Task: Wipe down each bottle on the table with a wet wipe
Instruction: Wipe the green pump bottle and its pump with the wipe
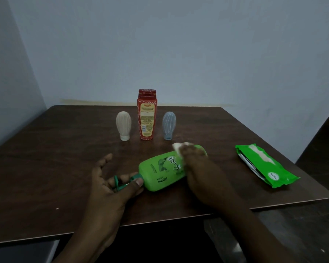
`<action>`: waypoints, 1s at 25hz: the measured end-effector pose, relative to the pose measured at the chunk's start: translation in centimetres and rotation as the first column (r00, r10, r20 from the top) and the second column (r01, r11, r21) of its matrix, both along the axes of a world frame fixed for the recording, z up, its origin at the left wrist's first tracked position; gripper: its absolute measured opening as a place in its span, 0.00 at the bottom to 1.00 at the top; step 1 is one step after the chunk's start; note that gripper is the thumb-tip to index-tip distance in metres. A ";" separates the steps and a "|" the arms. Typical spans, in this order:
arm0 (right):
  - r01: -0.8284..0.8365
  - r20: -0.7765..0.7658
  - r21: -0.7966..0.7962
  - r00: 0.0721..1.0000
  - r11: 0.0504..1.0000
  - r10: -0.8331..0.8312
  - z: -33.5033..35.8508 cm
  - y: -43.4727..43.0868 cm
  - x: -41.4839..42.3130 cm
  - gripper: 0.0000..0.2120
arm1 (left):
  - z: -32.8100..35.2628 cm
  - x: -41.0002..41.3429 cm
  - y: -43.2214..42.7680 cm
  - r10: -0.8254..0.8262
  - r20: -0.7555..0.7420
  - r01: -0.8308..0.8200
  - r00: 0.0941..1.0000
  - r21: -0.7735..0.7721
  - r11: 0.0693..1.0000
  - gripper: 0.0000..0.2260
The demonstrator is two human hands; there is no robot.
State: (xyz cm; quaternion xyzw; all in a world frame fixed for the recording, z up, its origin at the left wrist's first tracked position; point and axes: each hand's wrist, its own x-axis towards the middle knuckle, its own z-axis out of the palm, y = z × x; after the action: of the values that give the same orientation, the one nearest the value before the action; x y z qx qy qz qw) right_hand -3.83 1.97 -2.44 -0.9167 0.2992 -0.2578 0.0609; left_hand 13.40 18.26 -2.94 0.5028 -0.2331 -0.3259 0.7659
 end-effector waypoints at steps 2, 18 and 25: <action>0.204 0.038 0.052 0.978 0.978 -0.206 -0.1 -2.4 -1.3 0.24 | -0.1 -0.1 0.0 -0.004 0.016 0.004 1.000 0.000 1.000 0.38; 0.064 0.012 -0.021 0.998 0.998 -0.063 -0.4 -0.5 -1.1 0.26 | -0.1 0.2 -0.2 0.056 0.025 -0.057 0.998 0.045 0.997 0.44; 0.042 -0.008 -0.007 0.999 0.999 -0.042 -1.9 4.8 -0.8 0.28 | 0.5 -0.2 -0.4 0.046 -0.054 -0.047 0.997 -0.011 0.999 0.41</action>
State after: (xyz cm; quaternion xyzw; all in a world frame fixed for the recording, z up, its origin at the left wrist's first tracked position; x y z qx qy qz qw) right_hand -4.67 6.73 -4.36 -0.9114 0.3177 -0.2565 0.0510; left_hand 13.21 17.82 -2.45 0.4943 -0.2028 -0.3200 0.7824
